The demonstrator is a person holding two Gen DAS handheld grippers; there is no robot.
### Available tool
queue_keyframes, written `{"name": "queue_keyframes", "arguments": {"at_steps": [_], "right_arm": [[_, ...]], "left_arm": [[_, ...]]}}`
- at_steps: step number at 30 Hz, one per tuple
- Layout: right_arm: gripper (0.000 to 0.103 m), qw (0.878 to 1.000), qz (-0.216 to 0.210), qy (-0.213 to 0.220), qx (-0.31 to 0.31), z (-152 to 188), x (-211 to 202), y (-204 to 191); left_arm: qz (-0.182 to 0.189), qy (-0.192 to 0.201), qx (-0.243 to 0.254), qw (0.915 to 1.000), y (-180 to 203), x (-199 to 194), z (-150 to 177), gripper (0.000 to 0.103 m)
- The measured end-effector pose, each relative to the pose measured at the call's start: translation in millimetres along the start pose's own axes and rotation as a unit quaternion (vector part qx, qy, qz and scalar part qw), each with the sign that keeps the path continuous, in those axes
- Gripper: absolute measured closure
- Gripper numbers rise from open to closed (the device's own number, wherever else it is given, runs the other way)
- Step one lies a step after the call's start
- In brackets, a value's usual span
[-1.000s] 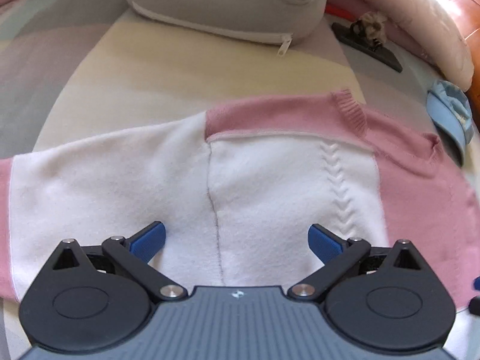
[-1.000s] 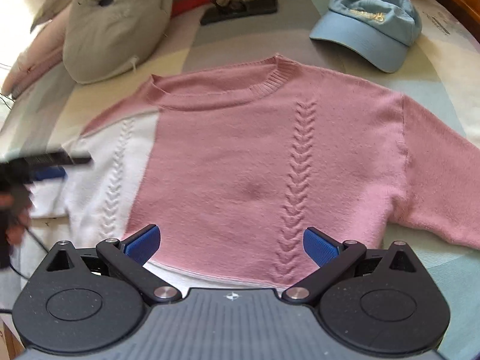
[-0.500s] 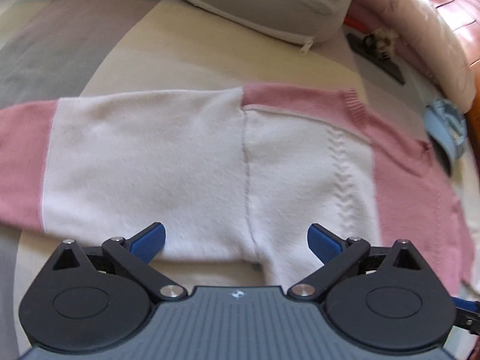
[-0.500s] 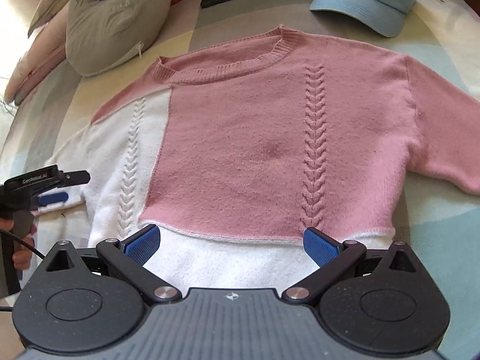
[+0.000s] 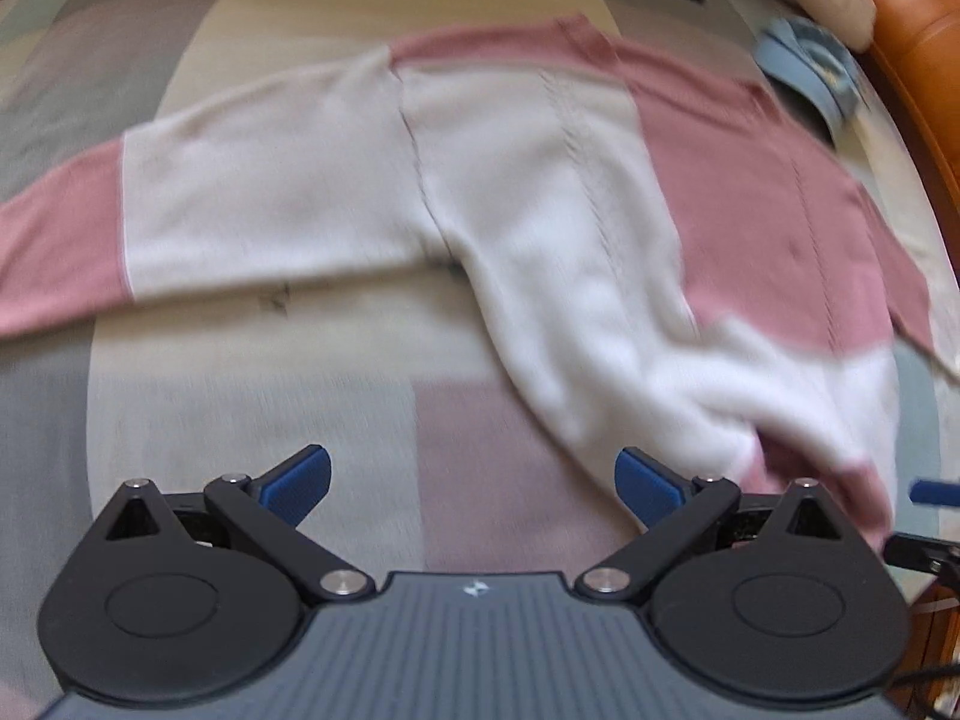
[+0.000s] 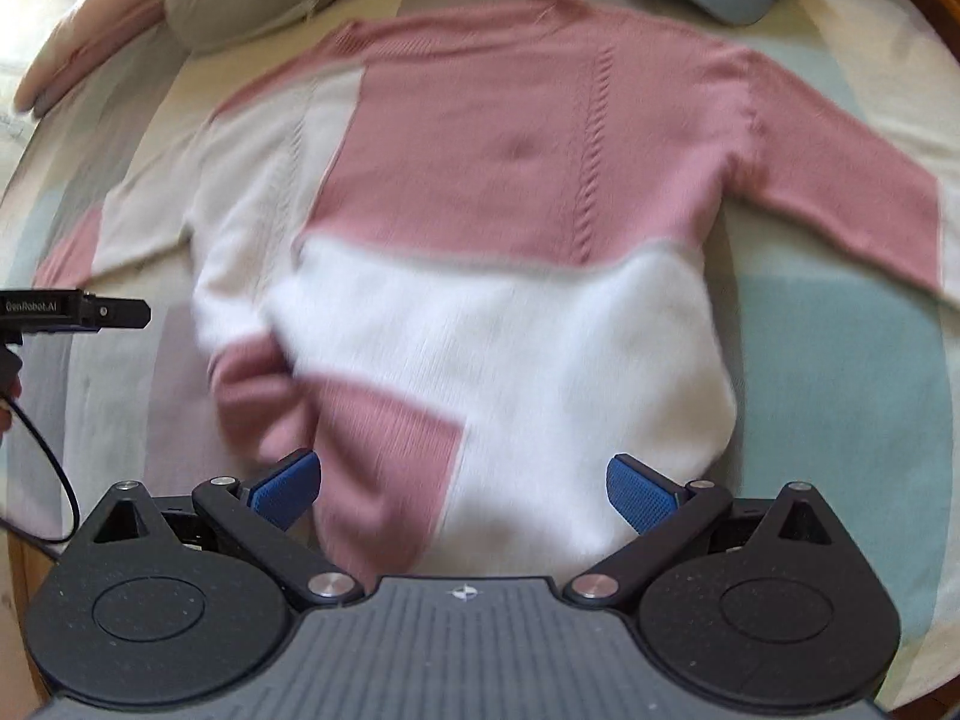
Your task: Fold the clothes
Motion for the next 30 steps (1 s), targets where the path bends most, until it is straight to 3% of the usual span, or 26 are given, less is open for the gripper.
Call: {"name": "queue_keyframes", "arguments": {"at_steps": [7, 12, 15, 18, 22, 25, 30], "right_arm": [[0.0, 0.997, -0.018, -0.027, -0.074, 33, 20, -30], [0.0, 0.994, -0.019, -0.035, -0.1, 46, 26, -32], [0.0, 0.995, -0.024, -0.033, -0.093, 47, 26, -27], [0.0, 0.997, -0.031, -0.027, -0.068, 44, 27, -22], [0.0, 0.999, -0.023, -0.014, -0.041, 40, 27, -17], [0.0, 1.0, -0.012, -0.009, -0.019, 40, 26, -11], [0.0, 1.0, 0.016, -0.005, 0.015, 45, 22, 9]], "left_arm": [[0.041, -0.045, 0.02, 0.998, 53, 19, 51, 0.003], [0.082, -0.048, -0.049, 0.9943, 73, 35, 58, 0.003], [0.086, -0.041, -0.098, 0.9907, 73, 47, 52, 0.003], [0.06, -0.032, -0.105, 0.9922, 74, 57, 48, 0.003], [-0.004, 0.001, -0.02, 0.9998, 78, 52, 45, 0.003], [-0.05, 0.021, 0.041, 0.9977, 69, 47, 41, 0.001], [-0.06, 0.009, 0.038, 0.9975, 43, 43, 28, 0.0]]}}
Point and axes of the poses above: each gripper's, at about its wrist camera, not at the fingertips, and x roughly the way its jaws point, y to its right, z to its underside, the point moved 4 cm from there along x, roughly the way its jaws point, and after that the axes turned 13 degrees about -x, right-handed, at the moved point
